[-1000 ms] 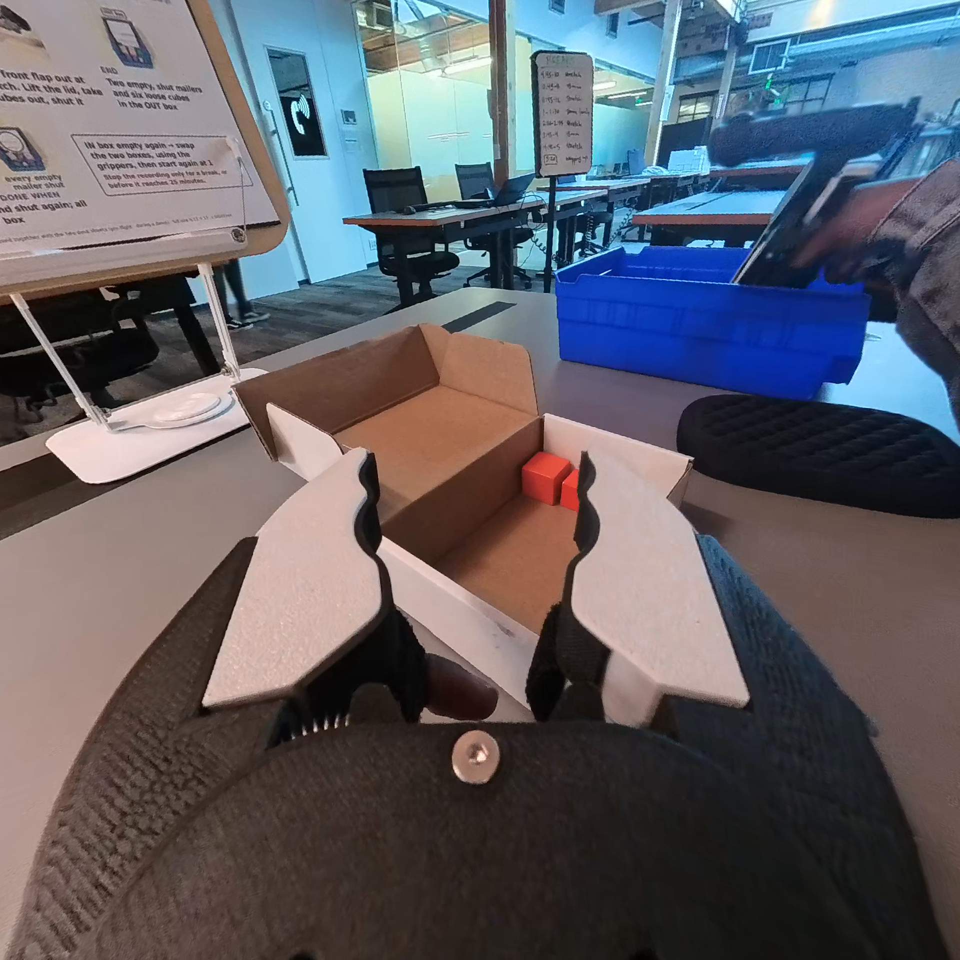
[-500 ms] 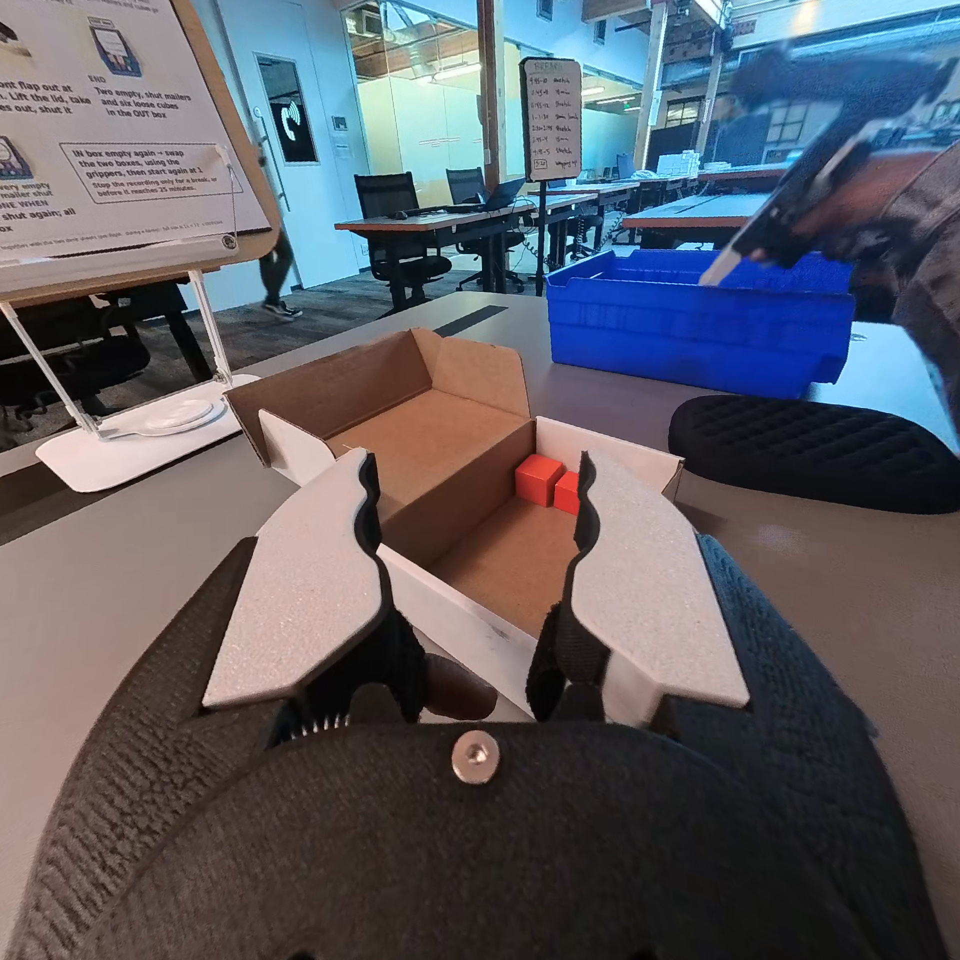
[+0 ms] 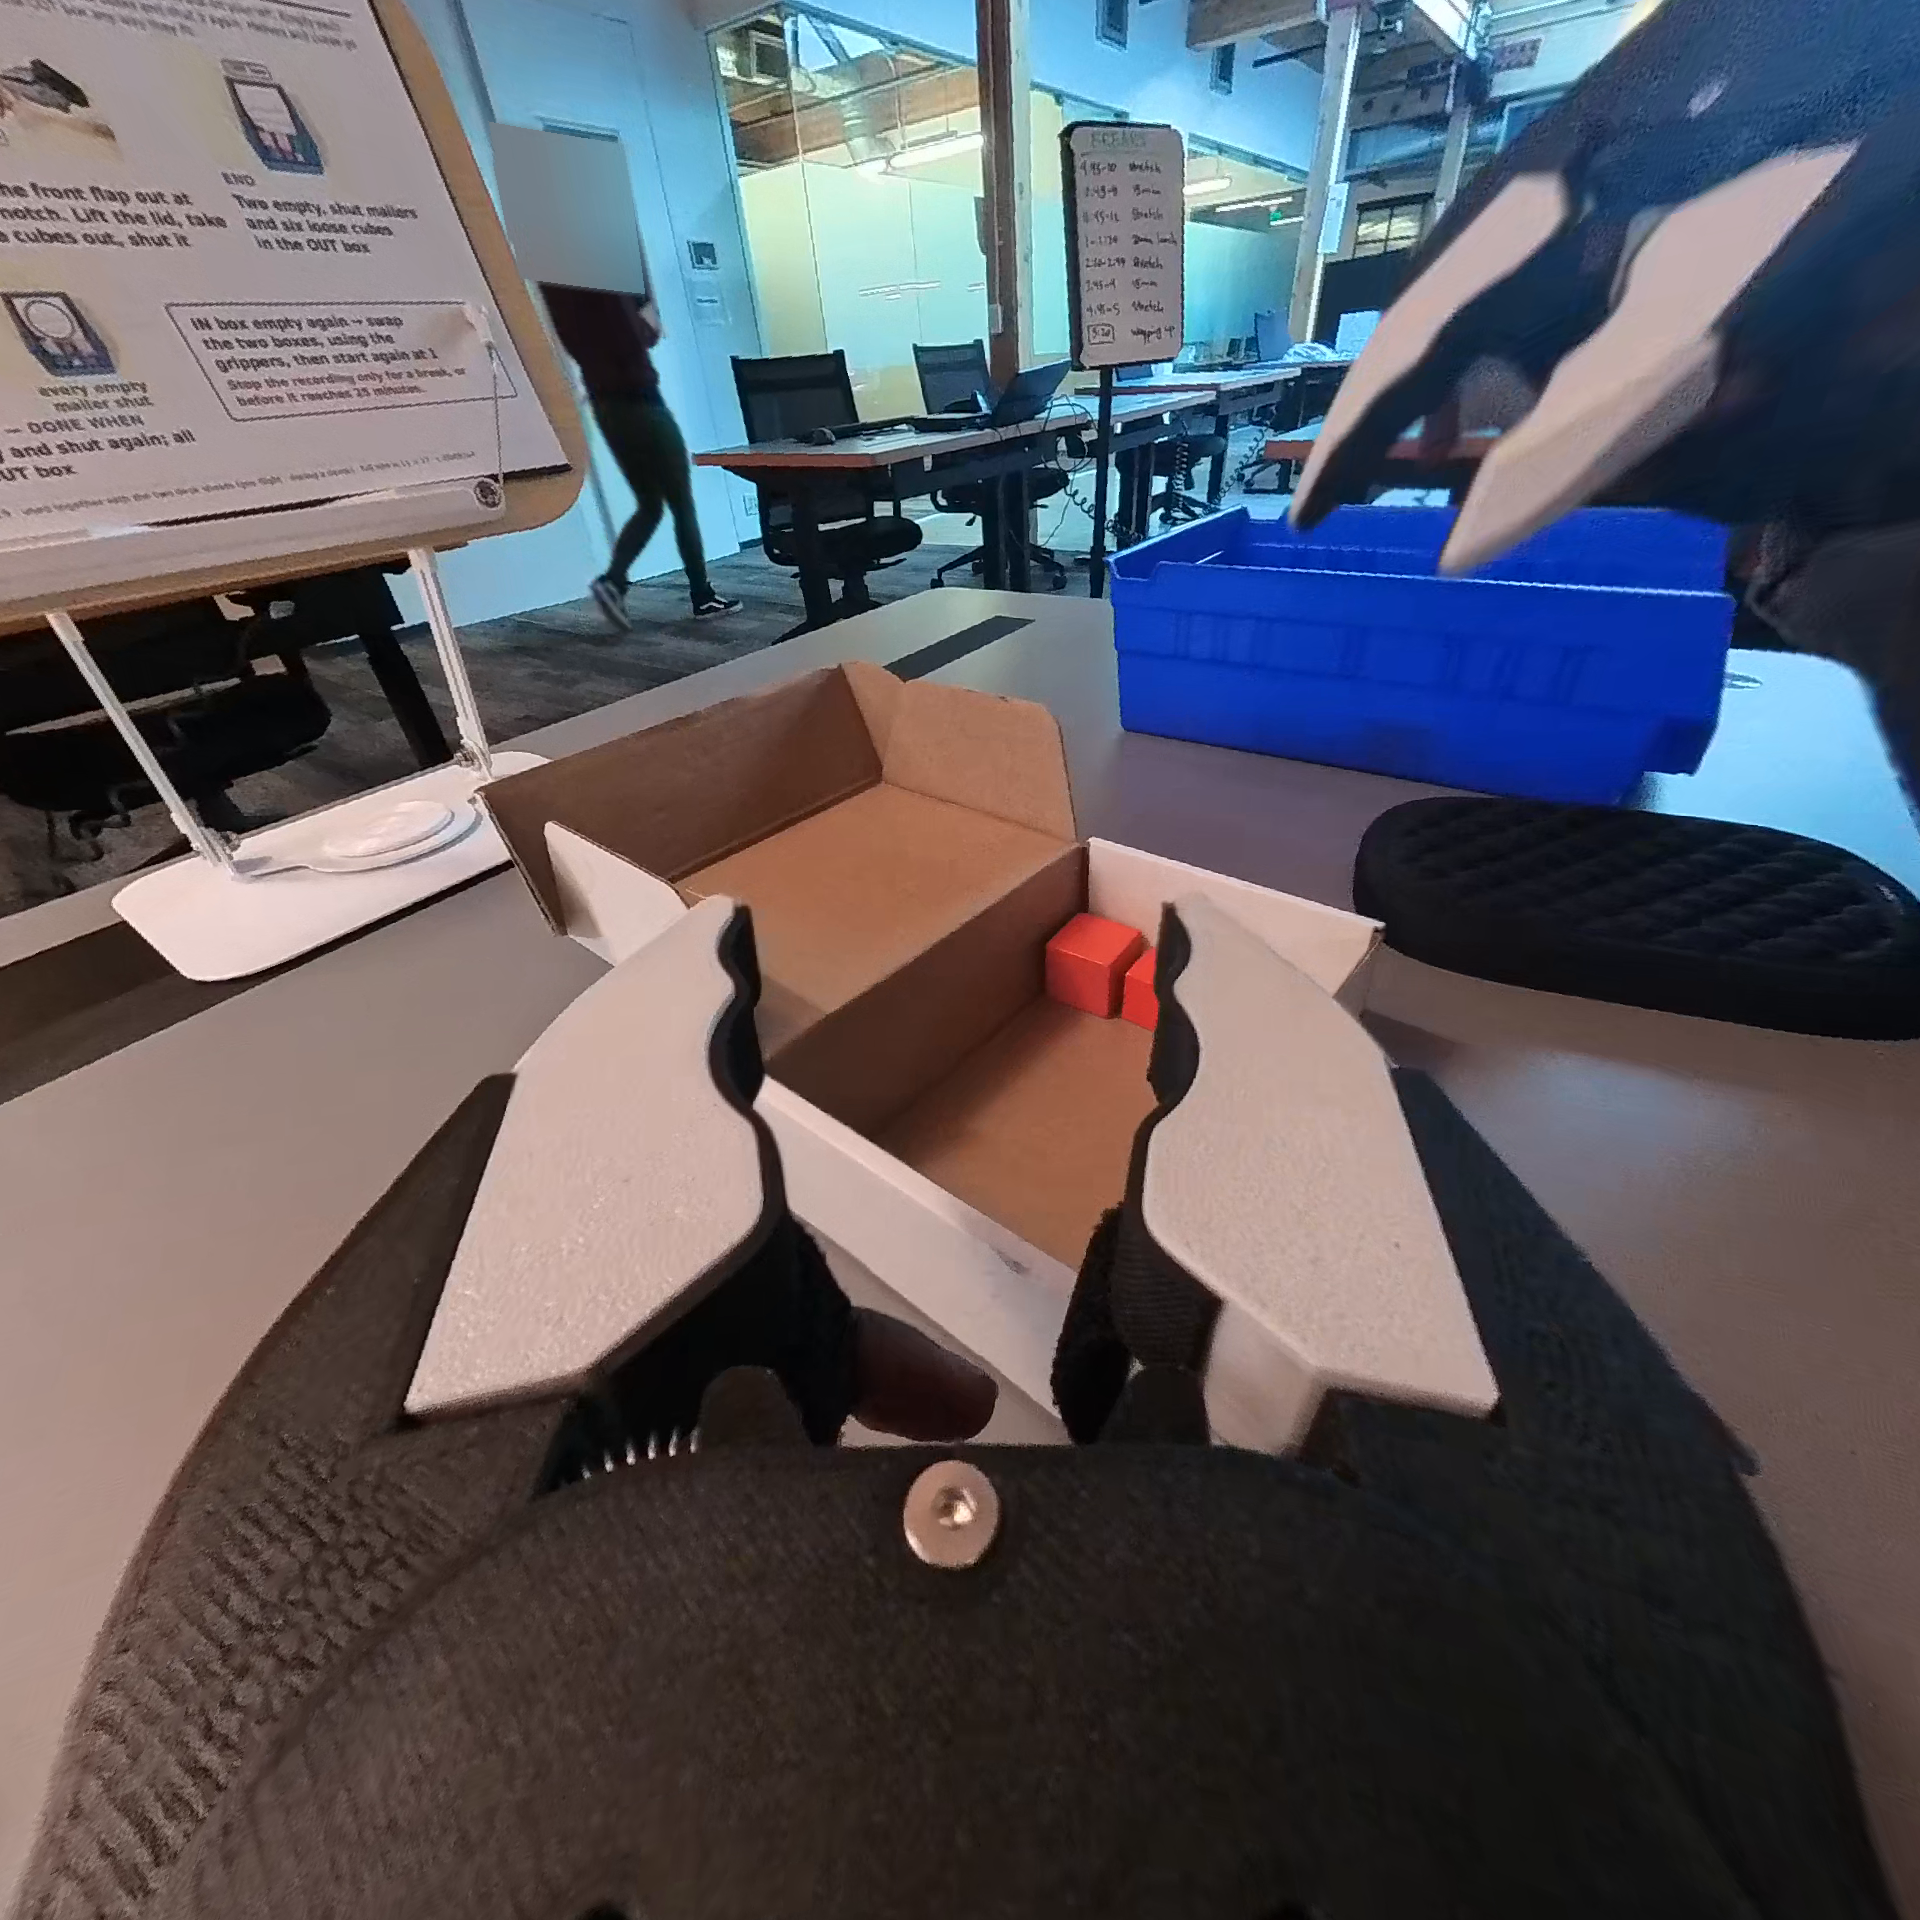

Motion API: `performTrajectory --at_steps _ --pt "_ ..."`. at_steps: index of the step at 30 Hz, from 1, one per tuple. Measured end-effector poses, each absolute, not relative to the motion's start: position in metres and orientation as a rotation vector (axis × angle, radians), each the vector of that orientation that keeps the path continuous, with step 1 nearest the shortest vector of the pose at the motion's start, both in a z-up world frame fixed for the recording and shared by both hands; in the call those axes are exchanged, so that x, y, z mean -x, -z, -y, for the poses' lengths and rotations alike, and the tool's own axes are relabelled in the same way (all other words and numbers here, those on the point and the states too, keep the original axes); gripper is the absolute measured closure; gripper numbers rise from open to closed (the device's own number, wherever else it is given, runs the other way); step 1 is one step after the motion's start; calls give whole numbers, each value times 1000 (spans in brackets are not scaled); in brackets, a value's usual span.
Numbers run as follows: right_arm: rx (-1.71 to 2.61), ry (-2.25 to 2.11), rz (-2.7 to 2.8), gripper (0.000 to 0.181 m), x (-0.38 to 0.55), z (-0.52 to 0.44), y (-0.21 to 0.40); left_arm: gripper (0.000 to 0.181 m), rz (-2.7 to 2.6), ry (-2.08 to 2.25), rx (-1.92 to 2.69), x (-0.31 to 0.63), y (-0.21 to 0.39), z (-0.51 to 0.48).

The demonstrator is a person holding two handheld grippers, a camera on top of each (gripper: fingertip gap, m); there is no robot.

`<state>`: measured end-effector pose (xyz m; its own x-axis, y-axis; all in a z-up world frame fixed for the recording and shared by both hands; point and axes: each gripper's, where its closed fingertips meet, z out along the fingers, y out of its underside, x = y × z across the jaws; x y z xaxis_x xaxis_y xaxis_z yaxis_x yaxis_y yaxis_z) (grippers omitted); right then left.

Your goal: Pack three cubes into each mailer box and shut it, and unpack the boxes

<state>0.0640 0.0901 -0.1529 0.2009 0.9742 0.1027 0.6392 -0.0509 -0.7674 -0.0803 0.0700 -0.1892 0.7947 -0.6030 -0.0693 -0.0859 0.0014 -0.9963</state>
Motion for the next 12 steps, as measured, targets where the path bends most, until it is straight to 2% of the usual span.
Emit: performTrajectory --at_steps 5,7,12 --pt "2061 -497 1617 132 -20 -86 226 108 -554 432 1522 84 185 -70" --pt "2182 -331 1599 128 -17 -95 250 109 -540 433 1517 87 183 -70" --pt "2235 -34 1645 132 -20 -110 269 109 -535 438 1504 88 180 -69"
